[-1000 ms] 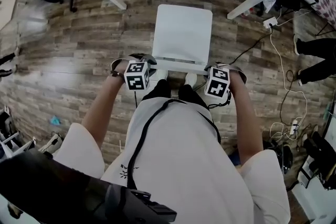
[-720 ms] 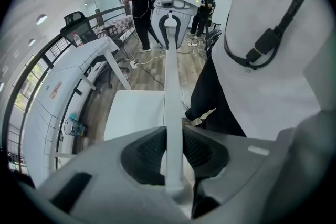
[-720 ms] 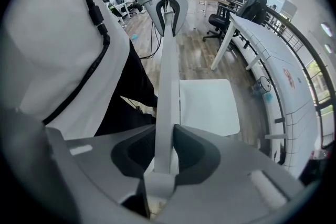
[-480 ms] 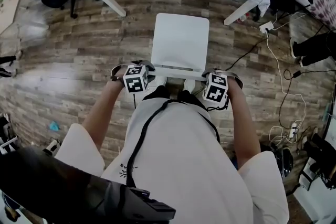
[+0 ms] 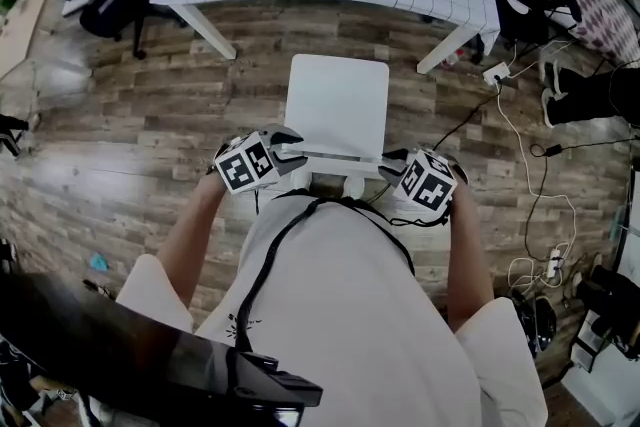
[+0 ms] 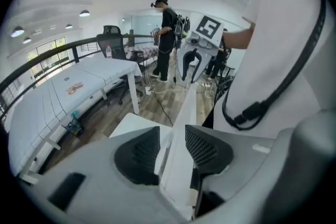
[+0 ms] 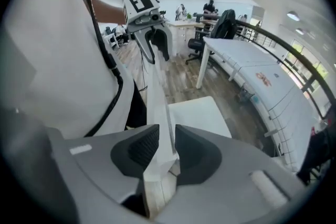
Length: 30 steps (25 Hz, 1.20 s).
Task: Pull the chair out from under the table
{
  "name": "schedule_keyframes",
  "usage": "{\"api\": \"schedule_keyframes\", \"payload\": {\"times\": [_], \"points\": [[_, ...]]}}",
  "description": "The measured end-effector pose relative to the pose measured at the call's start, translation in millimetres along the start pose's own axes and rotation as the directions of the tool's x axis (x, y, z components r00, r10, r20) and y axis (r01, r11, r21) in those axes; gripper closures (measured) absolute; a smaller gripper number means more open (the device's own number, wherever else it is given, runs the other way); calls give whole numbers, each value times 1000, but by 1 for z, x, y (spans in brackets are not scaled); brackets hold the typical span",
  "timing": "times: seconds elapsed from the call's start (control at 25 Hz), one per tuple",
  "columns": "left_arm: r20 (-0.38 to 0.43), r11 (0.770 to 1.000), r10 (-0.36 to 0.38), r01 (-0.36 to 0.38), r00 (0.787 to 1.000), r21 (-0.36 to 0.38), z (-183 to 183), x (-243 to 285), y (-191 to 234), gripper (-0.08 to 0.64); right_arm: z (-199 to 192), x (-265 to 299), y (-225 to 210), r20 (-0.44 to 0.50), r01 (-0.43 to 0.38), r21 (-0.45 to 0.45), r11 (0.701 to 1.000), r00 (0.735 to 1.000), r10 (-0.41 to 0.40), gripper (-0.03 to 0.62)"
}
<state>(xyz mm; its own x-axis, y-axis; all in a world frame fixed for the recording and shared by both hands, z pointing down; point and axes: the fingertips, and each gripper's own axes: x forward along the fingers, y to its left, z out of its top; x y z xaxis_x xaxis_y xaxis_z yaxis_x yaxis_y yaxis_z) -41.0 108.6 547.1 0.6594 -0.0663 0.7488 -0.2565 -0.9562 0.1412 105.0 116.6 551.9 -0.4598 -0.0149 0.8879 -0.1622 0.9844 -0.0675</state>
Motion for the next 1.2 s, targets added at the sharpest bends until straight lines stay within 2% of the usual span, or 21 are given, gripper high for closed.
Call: {"api": "schedule_keyframes", "payload": {"times": [0.12,0.2,0.28,0.36,0.52,0.6,0.68,0.76,0.84,0.96,1.2], "points": [[120,999,42,-42,992,-1,45,-11,17,417,25,-22,-23,165,77,68,995,982,-87,522],[203,998,60,-57,977,-20,70,-20,26,436,45,-39,-36,275,121,136,983,949,-155,553],[282,997,51,-35,958,-64,87,-32,30,446,67,-55,-43,358,161,201,966,906,-225,577],[351,995,49,-15,935,-99,104,-42,34,446,83,-75,-53,443,186,274,943,846,-296,586],[462,986,129,-64,878,-154,137,-54,50,496,97,-115,-74,606,137,427,894,690,-395,588],[491,977,184,-102,852,-189,142,-60,56,522,102,-123,-76,640,113,467,877,641,-423,588],[501,963,240,-140,832,-228,139,-65,63,552,107,-125,-76,661,84,490,868,613,-433,588],[502,950,282,-165,818,-265,134,-68,67,552,111,-121,-74,674,59,491,869,606,-422,588],[496,940,307,-179,812,-289,128,-68,69,552,112,-114,-70,669,63,475,878,622,-407,588],[487,936,316,-184,814,-301,123,-69,68,552,112,-106,-68,654,72,463,884,644,-395,588],[461,936,322,-206,827,-284,115,-69,68,552,110,-101,-73,640,85,456,886,661,-392,588]]}}
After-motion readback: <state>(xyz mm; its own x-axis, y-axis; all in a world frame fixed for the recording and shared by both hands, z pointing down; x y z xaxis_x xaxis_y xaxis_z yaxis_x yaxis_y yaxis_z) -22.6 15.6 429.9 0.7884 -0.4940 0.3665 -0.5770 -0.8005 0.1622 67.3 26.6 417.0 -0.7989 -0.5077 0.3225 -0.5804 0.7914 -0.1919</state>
